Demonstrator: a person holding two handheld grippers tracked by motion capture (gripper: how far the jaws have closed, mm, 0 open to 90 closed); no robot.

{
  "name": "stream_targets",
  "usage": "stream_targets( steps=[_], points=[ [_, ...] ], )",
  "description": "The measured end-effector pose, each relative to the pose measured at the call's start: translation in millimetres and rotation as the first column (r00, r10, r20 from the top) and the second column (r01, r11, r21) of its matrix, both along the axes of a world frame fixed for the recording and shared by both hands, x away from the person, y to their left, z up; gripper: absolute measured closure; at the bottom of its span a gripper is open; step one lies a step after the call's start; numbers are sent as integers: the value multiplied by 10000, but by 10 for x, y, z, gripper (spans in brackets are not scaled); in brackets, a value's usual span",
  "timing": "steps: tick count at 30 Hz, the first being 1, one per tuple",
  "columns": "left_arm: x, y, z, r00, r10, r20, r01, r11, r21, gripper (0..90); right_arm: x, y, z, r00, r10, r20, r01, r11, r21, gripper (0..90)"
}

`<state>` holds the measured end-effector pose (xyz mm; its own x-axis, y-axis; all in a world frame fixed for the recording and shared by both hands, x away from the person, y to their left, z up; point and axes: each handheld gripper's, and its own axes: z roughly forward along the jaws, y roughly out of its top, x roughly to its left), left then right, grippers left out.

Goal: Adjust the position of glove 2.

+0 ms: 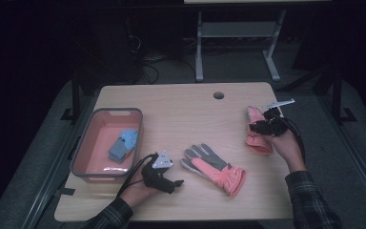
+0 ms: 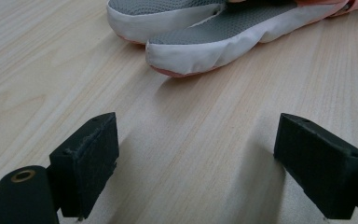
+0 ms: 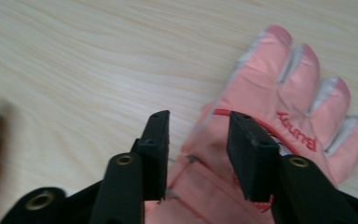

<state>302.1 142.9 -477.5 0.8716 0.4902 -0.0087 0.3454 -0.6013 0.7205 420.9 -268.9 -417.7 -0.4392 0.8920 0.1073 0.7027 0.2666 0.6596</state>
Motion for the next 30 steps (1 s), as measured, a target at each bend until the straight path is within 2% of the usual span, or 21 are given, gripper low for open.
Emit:
stream_targets(
  steps=[3, 6, 11, 15, 18, 24, 30],
  points=[
    [0, 0, 1, 10000, 1, 0, -1, 10000, 5, 131, 49, -21, -74, 9998, -190, -113, 189, 9997, -122, 533],
    [-1, -1, 1, 10000, 13, 0, -13, 10000, 3, 131, 78, -13, -141, 9990, -341, -295, 333, 9991, -264, 543],
    [0, -1, 1, 10000, 12, -3, -12, 10000, 12, 131, 92, -37, -186, 9988, -329, -351, 324, 9994, -145, 746],
    [0, -1, 1, 10000, 14, -1, -14, 10000, 9, 131, 76, -63, -184, 9996, -202, -183, 202, 9998, -7, 888],
    [0, -1, 1, 10000, 15, -1, -15, 10000, 4, 131, 68, -76, -171, 9999, -108, -69, 108, 9999, 40, 900],
    [0, -1, 1, 10000, 17, -2, -17, 10000, 5, 131, 41, -58, -144, 9998, 112, -153, -110, 9998, 187, 900],
    [0, -1, 1, 10000, 15, 0, -15, 10000, 6, 131, 4, 66, -91, 9963, 856, -21, -855, 9961, 197, 900]
  ],
)
